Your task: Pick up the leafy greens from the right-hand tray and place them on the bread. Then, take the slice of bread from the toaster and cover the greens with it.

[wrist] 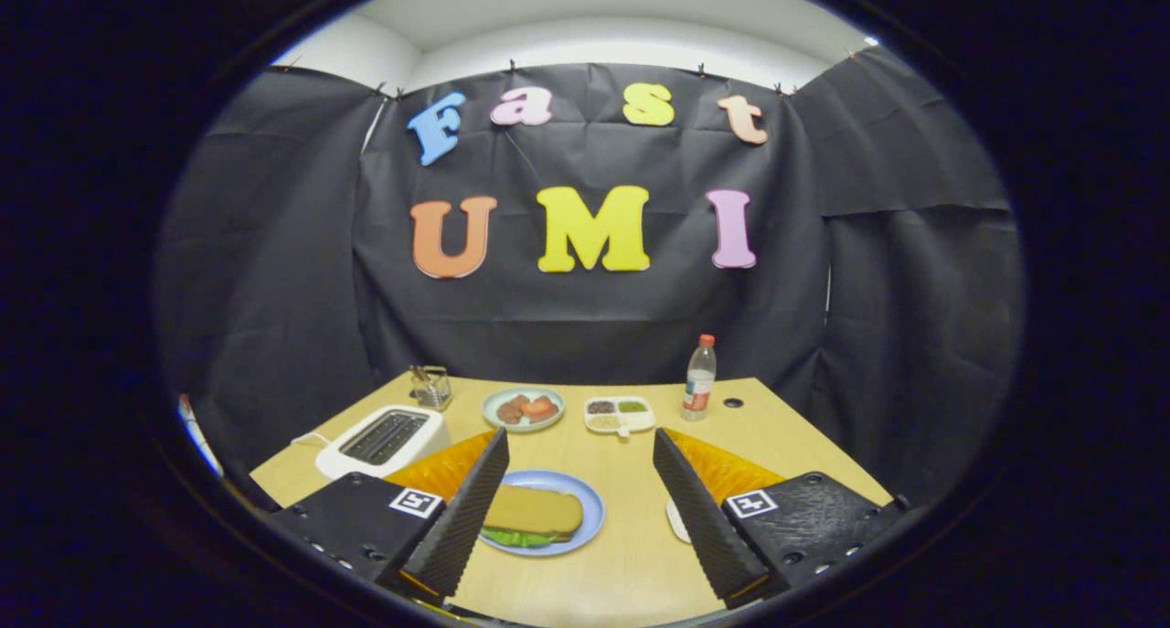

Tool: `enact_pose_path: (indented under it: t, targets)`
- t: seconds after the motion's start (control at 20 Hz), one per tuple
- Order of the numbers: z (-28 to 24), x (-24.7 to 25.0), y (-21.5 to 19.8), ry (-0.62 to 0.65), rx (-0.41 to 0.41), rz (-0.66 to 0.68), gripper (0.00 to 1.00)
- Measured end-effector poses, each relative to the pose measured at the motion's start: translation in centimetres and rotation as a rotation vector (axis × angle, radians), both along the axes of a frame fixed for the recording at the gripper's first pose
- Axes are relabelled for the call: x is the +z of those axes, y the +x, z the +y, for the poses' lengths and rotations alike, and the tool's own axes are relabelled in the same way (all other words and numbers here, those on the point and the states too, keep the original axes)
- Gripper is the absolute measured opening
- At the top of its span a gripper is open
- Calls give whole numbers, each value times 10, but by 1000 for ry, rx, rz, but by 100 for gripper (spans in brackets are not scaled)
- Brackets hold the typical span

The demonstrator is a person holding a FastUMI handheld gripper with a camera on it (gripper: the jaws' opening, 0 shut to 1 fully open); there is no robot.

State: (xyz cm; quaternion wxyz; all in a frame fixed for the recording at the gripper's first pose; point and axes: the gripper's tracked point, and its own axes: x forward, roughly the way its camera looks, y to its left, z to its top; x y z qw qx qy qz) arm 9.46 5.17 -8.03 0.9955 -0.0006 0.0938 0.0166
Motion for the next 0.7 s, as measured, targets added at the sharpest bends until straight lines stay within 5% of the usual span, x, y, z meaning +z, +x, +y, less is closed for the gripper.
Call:
enact_pose_path:
  t: [0.7]
  targets:
    - [-61, 43, -49, -29, -78, -133, 96]
